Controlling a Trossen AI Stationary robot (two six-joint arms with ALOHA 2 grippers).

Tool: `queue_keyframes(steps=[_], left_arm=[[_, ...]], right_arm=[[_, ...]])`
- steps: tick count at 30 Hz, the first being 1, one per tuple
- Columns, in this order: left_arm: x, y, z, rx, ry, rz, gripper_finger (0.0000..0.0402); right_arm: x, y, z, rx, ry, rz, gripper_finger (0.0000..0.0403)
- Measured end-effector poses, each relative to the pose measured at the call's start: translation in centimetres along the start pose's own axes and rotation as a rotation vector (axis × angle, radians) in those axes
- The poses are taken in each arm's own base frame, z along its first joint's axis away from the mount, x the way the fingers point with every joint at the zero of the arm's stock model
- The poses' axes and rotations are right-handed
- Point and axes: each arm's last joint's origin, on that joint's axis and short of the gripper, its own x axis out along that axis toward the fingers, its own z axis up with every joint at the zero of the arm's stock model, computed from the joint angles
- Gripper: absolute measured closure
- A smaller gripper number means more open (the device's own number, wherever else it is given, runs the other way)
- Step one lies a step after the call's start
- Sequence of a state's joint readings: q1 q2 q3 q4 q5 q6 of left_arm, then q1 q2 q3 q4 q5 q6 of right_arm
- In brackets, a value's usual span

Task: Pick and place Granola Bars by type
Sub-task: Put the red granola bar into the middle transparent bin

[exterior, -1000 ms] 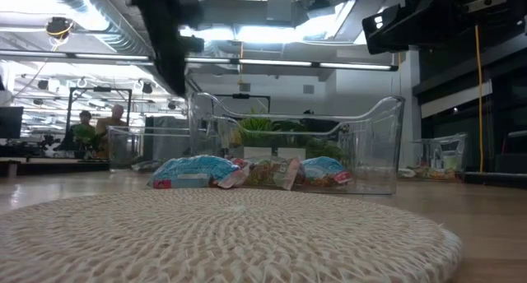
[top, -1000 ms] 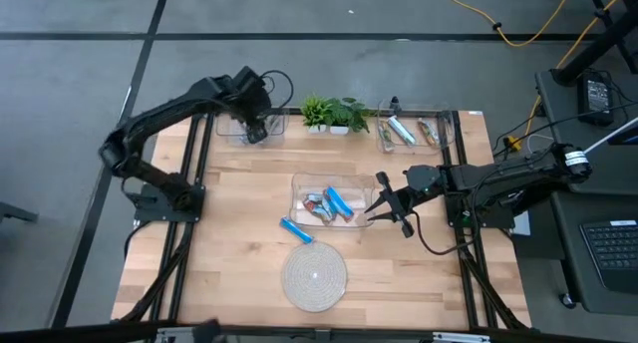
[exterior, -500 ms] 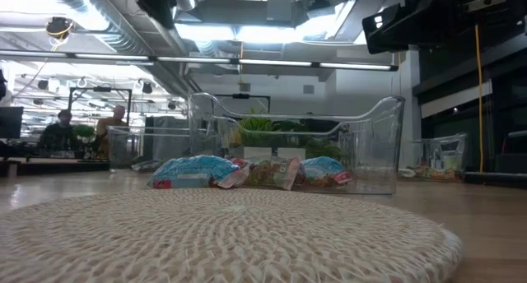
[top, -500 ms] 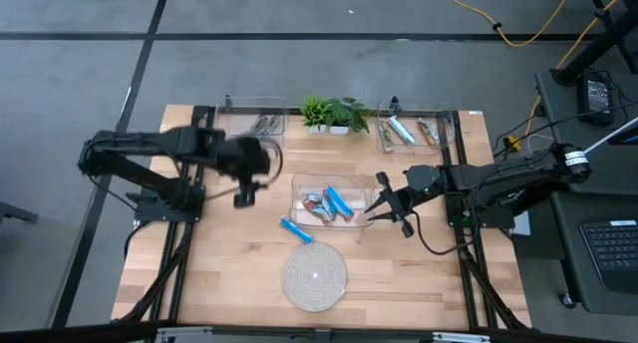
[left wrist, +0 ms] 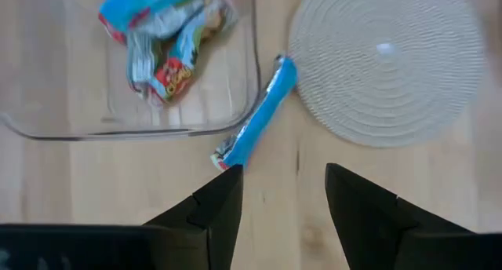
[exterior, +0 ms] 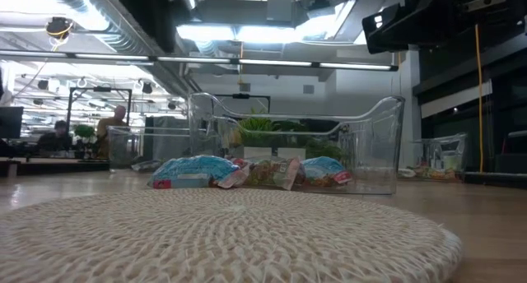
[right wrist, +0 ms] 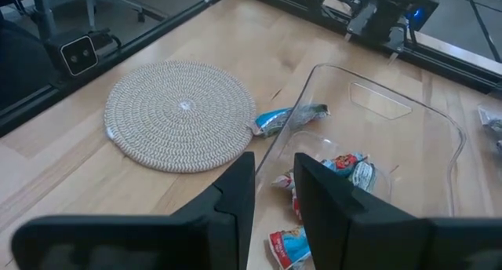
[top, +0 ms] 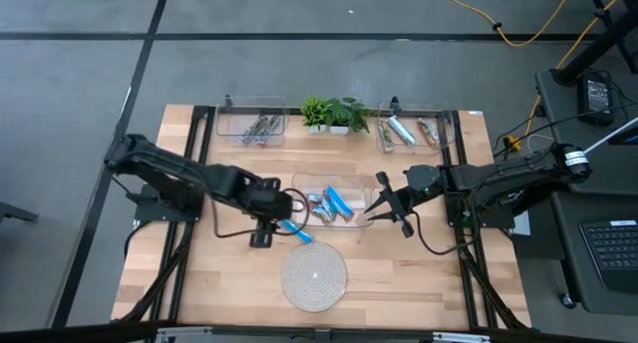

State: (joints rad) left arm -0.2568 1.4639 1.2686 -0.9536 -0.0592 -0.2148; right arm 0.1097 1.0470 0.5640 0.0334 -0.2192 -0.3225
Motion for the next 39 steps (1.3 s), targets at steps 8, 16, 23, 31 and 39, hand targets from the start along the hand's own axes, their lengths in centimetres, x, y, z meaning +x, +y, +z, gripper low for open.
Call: queue_keyframes(steps=[8,16,23,31,39], left_arm=[[3.5,-0.3,0.4,0.008,0.11,0.001,0.0184],[3.5,0.2,-0.3,-0.032,0.163,0.116,0.0144],[4.4,1.0,-4.4,-0.12,0.164,0.151,0.0133],[6.3,2.1,-8.9,-0.214,-0.201,0.047,0.0132],[9.1,2.9,-11.2,-0.277,-0.298,0.023,0.0132]], right_arm=[[0.0,0.0,0.0,0.003,0.004,0.001,0.0309],[0.0,0.0,-0.1,0.006,0.014,0.005,0.0309],[0.0,0.1,-0.3,0.009,0.026,0.009,0.0309],[0.0,0.1,-0.3,0.008,0.026,0.009,0.0309],[0.0,0.1,-0.2,0.008,0.023,0.007,0.0309]])
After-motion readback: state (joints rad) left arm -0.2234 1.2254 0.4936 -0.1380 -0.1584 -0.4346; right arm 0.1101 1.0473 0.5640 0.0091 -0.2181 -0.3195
